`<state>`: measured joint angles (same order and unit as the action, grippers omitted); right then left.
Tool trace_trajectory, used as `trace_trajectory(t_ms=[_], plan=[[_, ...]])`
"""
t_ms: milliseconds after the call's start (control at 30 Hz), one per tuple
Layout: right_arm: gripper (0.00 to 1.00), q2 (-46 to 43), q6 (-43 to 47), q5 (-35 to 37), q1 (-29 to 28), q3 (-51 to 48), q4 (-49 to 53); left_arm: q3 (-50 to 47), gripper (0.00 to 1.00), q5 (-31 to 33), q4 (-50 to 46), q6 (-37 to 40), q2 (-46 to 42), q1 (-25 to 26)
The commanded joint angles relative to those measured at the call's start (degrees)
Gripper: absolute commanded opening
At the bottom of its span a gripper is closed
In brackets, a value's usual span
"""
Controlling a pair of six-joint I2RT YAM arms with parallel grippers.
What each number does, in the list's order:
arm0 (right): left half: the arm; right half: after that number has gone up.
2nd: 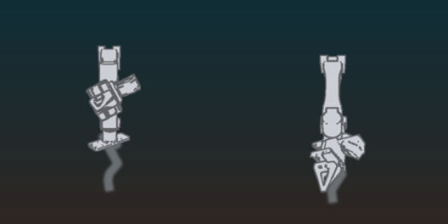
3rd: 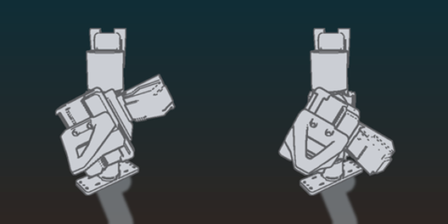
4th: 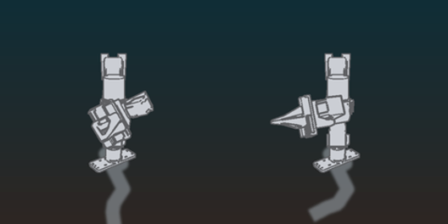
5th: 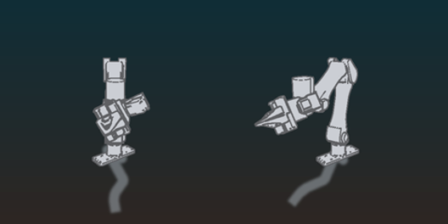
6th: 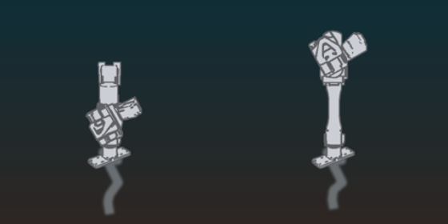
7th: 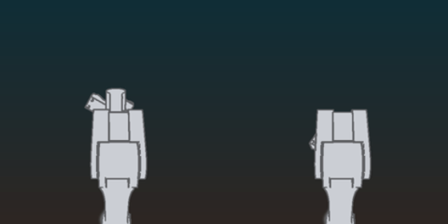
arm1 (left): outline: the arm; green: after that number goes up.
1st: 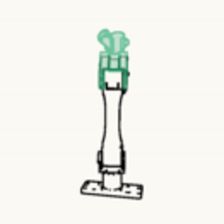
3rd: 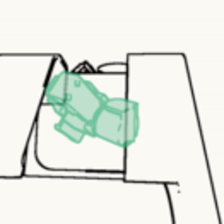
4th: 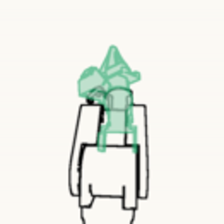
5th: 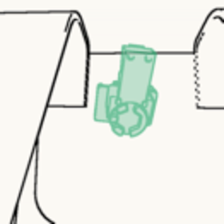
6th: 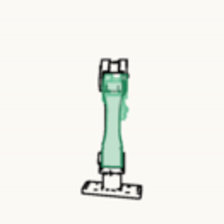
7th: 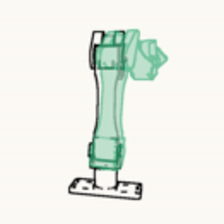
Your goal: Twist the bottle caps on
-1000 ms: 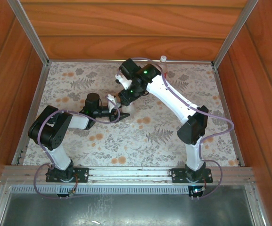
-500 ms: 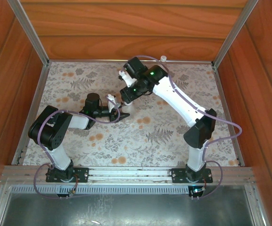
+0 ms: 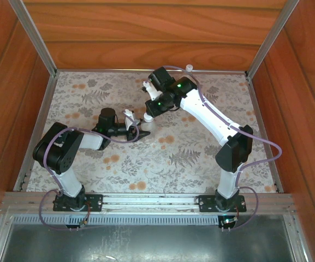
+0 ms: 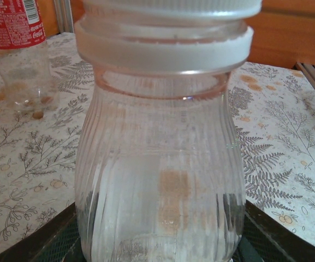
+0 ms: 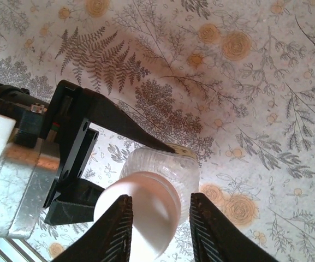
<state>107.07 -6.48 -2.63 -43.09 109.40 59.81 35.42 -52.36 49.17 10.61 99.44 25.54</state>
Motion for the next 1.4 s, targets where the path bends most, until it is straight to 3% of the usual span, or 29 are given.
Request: trace_trajectory(t_ms=[0,233,333,500,833,1167,1367], plan=[[0.29,0.29,-0.11,0.02,0.29,-1.77,1.05,0.60,0.61,-1.48,-0.72,-0.62,1.27,0.12],[0.23,-0.10,-0.30,2.16,0.38,-3.50,2.55,0.56,0.61,-1.48,-0.74,-0.65,1.17,0.11],[0.16,-2.19,-1.64,0.35,0.38,-6.06,0.94,0.61,0.61,-1.52,-0.73,-0.75,1.21,0.01],[0.16,-3.69,-3.09,-2.81,0.38,-7.44,0.00,0.81,0.61,-1.75,-0.74,-0.83,1.16,-0.09],[0.34,-5.24,-3.36,-4.07,0.45,-5.39,-2.08,0.98,0.61,-1.87,-0.72,-0.94,1.52,-0.16],[0.40,-4.11,-4.06,-3.84,1.05,-5.61,-3.95,0.53,0.61,-1.87,-0.73,-0.74,0.92,-0.20],[0.36,-4.06,-4.24,-5.18,2.06,-8.18,-4.75,0.44,0.61,-1.97,-0.73,-0.82,0.93,-0.21]])
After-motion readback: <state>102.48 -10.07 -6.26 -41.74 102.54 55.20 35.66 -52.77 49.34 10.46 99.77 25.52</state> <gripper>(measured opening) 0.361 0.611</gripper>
